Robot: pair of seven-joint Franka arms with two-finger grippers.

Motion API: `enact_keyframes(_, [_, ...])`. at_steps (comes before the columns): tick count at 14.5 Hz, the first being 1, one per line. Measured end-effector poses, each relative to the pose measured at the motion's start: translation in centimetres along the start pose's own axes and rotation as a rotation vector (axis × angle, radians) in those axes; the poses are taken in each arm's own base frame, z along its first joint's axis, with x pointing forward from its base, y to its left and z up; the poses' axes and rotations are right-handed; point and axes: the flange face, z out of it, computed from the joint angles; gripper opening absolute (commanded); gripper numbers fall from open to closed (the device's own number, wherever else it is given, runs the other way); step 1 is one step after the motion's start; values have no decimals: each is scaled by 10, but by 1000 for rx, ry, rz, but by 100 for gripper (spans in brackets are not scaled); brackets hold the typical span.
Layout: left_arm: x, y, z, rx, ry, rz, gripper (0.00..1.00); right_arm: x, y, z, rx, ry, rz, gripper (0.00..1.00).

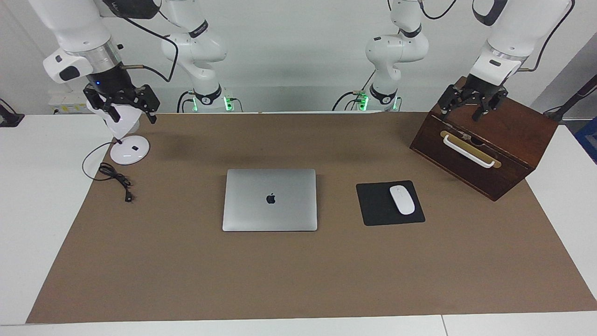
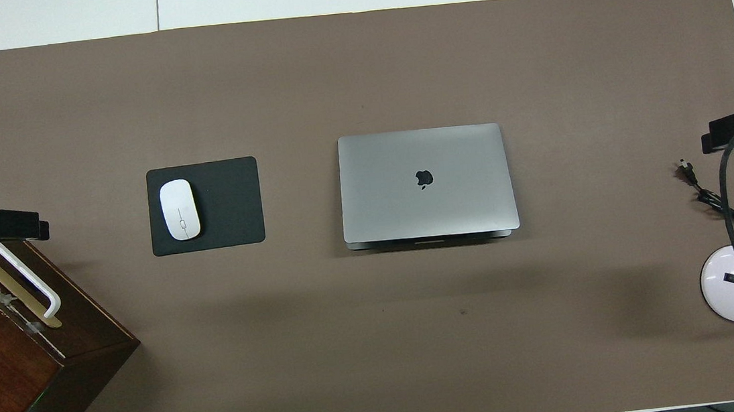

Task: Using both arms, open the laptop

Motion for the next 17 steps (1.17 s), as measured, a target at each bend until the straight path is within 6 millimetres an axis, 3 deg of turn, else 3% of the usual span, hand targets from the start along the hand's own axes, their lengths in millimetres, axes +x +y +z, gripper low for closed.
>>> enact_keyframes(9, [0,-1,0,0,0,-1,100,-1,0,2,0,-6,1,100])
enact_keyframes(17, [0,1,0,0,1,2,100,4,13,9,0,38,-13,100])
